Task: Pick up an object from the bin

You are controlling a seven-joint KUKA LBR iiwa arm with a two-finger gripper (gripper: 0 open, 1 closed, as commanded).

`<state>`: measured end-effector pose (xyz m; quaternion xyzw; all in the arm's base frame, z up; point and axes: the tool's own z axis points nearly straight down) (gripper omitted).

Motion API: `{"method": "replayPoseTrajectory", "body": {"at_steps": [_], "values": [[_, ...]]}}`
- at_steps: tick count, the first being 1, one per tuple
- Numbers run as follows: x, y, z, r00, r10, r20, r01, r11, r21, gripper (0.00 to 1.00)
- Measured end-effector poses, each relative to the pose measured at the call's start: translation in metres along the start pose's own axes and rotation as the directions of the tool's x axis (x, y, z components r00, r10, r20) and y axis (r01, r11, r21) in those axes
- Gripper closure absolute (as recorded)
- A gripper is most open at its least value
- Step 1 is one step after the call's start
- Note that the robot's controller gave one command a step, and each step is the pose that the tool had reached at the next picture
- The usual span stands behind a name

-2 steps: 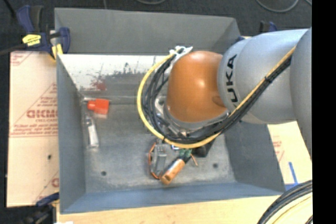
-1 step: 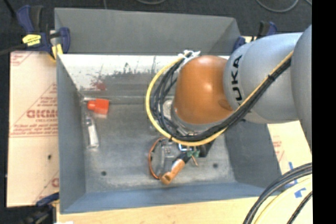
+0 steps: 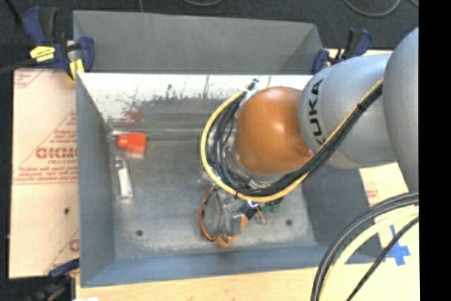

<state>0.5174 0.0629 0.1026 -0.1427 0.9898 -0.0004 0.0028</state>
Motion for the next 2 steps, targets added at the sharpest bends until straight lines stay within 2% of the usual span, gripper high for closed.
{"method": "replayPoseTrajectory", "body": {"at_steps": [1, 2], "values": [[0.0141, -0.0585, 0.0314, 1.000, -0.022, -0.003, 0.022, 1.000, -0.003, 1.00], [0.0142, -0.0583, 0.0315, 1.000, -0.021, -0.004, 0.021, 1.000, -0.003, 1.00]]}}
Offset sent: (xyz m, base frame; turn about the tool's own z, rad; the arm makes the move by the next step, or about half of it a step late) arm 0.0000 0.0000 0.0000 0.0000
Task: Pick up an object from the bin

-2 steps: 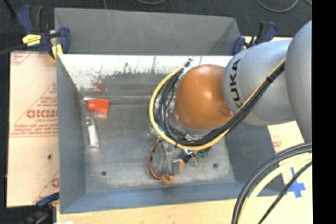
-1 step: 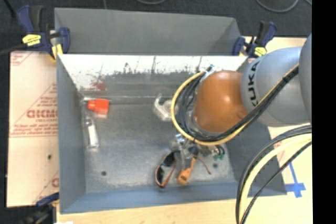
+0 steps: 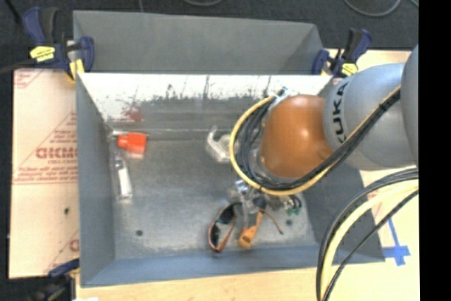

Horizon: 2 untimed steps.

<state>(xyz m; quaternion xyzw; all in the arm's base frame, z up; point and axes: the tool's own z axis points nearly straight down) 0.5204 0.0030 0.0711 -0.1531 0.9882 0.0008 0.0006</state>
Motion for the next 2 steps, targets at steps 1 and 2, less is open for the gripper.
{"method": "replayPoseTrajectory", "body": {"at_steps": [1, 2], "values": [[0.003, -0.002, -0.039, 1.000, -0.019, -0.006, 0.019, 1.000, -0.002, 1.00], [0.001, -0.006, -0.083, 1.000, -0.013, 0.005, 0.013, 1.000, 0.002, 1.00]]}}
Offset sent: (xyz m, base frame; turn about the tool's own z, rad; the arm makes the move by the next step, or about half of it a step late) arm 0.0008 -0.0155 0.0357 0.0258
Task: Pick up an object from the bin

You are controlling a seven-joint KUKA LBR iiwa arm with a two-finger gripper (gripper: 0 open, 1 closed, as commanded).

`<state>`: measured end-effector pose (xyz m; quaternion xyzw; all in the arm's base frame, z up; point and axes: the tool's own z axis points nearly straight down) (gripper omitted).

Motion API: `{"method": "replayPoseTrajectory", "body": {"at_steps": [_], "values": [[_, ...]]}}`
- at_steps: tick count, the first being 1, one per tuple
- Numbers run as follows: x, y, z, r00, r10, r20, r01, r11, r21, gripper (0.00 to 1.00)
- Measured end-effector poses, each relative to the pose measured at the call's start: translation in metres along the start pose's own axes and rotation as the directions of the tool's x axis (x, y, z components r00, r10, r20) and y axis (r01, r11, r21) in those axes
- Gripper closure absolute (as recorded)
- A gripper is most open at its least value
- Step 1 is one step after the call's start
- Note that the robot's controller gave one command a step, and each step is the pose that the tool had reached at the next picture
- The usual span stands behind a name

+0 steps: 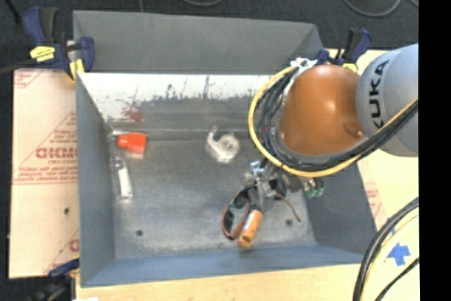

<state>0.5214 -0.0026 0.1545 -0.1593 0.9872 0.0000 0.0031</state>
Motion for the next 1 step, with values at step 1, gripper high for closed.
{"method": "replayPoseTrajectory", "body": {"at_steps": [1], "values": [[-0.0084, -0.0107, -0.0845, 1.000, -0.011, -0.008, 0.011, 1.000, -0.005, 1.00]]}}
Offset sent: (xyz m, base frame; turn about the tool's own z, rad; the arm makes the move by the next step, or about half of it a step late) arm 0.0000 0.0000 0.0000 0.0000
